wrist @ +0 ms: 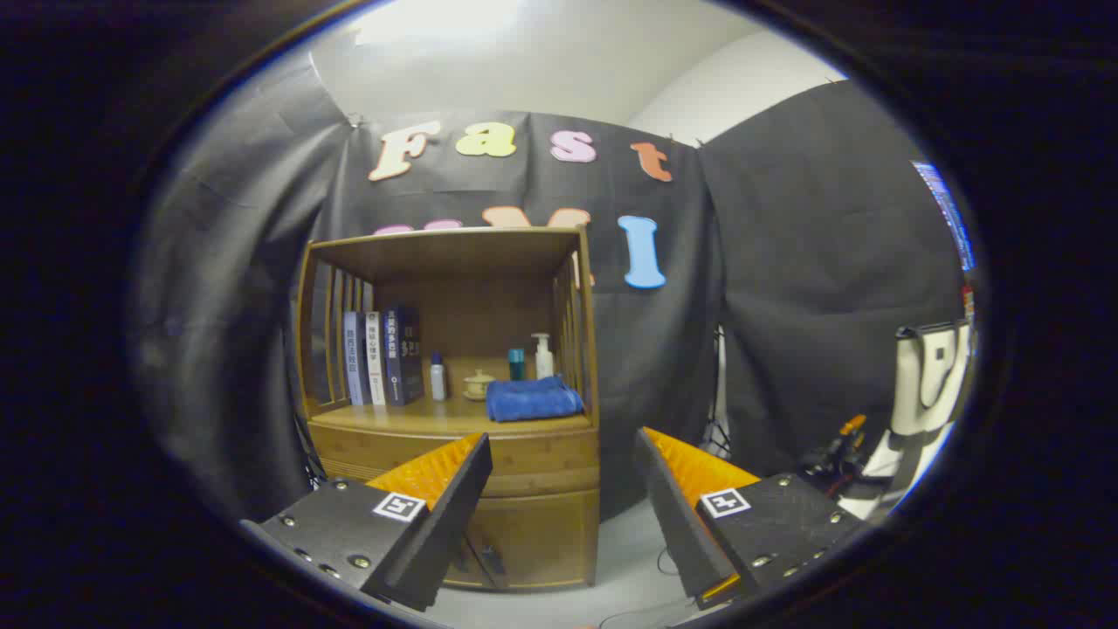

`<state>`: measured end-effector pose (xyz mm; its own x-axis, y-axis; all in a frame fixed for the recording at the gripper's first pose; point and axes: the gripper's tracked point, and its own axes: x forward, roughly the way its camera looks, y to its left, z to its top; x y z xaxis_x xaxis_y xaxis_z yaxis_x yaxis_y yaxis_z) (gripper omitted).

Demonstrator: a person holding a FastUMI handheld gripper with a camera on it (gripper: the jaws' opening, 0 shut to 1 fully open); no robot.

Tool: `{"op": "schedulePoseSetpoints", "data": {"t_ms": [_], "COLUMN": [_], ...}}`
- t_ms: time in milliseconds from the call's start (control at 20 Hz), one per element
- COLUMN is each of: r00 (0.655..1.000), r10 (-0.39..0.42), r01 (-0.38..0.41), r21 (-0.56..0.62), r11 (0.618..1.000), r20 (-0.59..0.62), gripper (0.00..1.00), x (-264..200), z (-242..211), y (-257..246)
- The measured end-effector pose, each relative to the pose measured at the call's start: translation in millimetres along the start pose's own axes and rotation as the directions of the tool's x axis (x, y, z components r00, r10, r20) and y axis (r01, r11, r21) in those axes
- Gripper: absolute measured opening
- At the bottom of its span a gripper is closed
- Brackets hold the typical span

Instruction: Pull open the drawer, take out the items inside it, and place them on the countertop above the cabinet.

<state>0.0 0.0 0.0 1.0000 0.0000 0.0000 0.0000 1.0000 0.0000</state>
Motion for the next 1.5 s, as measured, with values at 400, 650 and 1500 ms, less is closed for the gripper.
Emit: {"op": "schedulePoseSetpoints", "data": {"t_ms": [400, 650, 1500], "r00": [0.999, 0.999, 0.948], "r10": [-0.008, -0.014, 0.192], "r01": [0.004, 0.008, -0.213], "r21": [-0.112, -0.114, -0.058], "r11": [0.994, 0.993, 0.975], "r20": [-0.036, -0.047, -0.255], "gripper": [0.99, 0.99, 0.99], "x": [-45, -52, 125], "z": [11, 14, -80], "y": [23, 25, 148]}}
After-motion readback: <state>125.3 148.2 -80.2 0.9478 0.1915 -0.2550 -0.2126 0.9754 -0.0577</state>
